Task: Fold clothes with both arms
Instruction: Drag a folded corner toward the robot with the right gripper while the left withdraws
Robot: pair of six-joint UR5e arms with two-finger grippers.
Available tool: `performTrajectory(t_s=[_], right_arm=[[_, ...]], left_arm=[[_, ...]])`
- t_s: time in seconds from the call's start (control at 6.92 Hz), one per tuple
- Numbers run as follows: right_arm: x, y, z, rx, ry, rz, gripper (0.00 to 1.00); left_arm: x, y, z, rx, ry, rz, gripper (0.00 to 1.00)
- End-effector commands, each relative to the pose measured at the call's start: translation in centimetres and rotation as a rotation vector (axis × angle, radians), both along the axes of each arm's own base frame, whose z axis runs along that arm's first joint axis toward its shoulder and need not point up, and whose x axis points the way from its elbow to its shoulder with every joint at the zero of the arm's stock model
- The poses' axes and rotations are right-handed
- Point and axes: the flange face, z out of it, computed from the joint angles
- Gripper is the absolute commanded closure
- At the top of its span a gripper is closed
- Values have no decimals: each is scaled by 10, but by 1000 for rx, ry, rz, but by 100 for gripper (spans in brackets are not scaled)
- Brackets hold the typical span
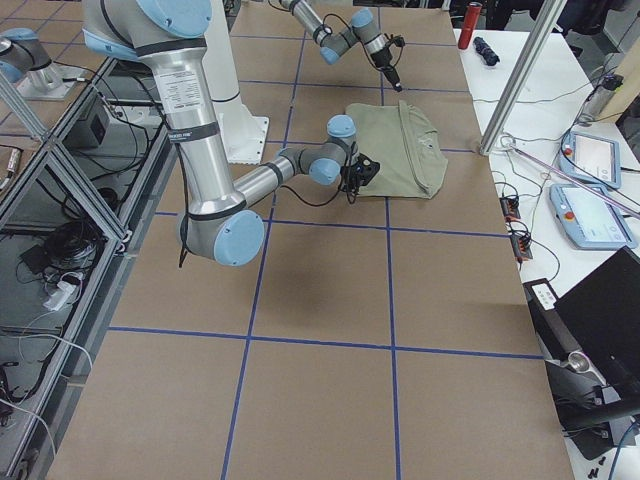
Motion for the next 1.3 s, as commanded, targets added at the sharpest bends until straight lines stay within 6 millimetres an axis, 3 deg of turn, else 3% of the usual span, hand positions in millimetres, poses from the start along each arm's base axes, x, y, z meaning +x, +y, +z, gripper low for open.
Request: performTrajectory(t_s=[0.0, 0.29, 0.43, 0.58, 0.72, 1.01, 1.16], right_arm=[[42, 35, -7, -7, -45, -36, 100], [104, 97, -20, -67, -125, -134, 100], [125, 130, -39, -138, -191, -208, 100], [138, 165, -55, -239, -241, -279, 100], [137, 218, -70, -295, -263, -439, 100], [99, 295, -76, -425, -235, -652, 100], [84, 318, -71, -405, -204, -673, 1]], left_arm=[[0, 0, 0, -1, 0, 4, 44], [-3, 3, -11, 12, 18, 5, 44], [-10, 16, -33, 24, 59, 37, 44], [-21, 36, -42, 23, 101, 92, 43], [-34, 58, -46, -32, 168, 129, 43], [-49, 92, -71, -69, 237, 199, 40], [-51, 104, -87, -108, 262, 230, 39]])
